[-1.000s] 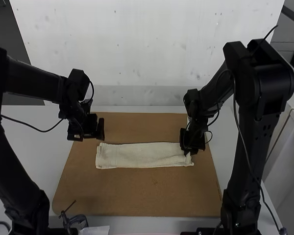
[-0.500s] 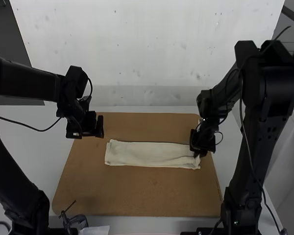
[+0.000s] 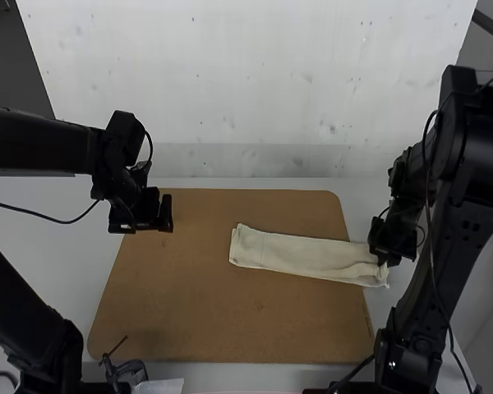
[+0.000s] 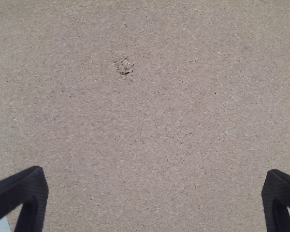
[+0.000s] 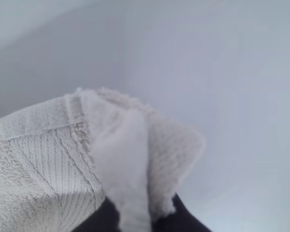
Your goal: Fold the towel.
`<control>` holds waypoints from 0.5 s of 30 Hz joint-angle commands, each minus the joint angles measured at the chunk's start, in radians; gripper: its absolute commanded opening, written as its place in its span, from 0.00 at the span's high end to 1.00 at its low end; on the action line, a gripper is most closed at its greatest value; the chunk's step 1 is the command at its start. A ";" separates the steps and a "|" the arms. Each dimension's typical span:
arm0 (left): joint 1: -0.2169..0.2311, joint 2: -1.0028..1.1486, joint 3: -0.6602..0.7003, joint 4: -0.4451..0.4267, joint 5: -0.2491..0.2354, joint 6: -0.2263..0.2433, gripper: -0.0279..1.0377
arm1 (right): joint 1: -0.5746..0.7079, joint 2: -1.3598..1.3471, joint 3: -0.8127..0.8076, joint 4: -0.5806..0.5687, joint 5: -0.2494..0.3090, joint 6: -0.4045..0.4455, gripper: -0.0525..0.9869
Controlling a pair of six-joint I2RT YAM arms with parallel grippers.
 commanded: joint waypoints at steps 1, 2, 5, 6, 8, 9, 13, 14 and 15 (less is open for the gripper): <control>-0.008 -0.022 -0.006 0.005 0.007 0.000 0.04 | 0.012 -0.018 0.074 -0.009 0.023 -0.026 0.93; -0.008 -0.022 -0.008 0.005 0.007 0.000 0.04 | 0.043 -0.020 0.083 -0.018 0.024 -0.009 0.93; -0.005 -0.027 -0.008 0.005 0.005 0.003 0.04 | 0.164 -0.018 0.094 -0.033 0.028 0.055 0.93; -0.001 -0.030 -0.008 0.005 0.005 0.006 0.04 | 0.218 -0.018 0.096 -0.035 0.031 0.088 0.93; 0.005 -0.038 -0.012 0.005 0.004 0.009 0.04 | 0.333 -0.018 0.106 -0.052 0.057 0.138 0.93; 0.009 -0.045 -0.015 0.005 0.004 0.010 0.04 | 0.392 -0.018 0.116 -0.064 0.070 0.167 0.93; 0.033 -0.070 -0.031 0.004 0.004 0.026 0.04 | 0.590 0.022 0.191 -0.115 0.101 0.269 0.93; 0.039 -0.074 -0.034 0.005 0.004 0.032 0.04 | 0.633 0.042 0.215 -0.129 0.104 0.290 0.93; 0.047 -0.078 -0.037 0.005 0.004 0.035 0.04 | 0.676 0.058 0.237 -0.139 0.116 0.307 0.93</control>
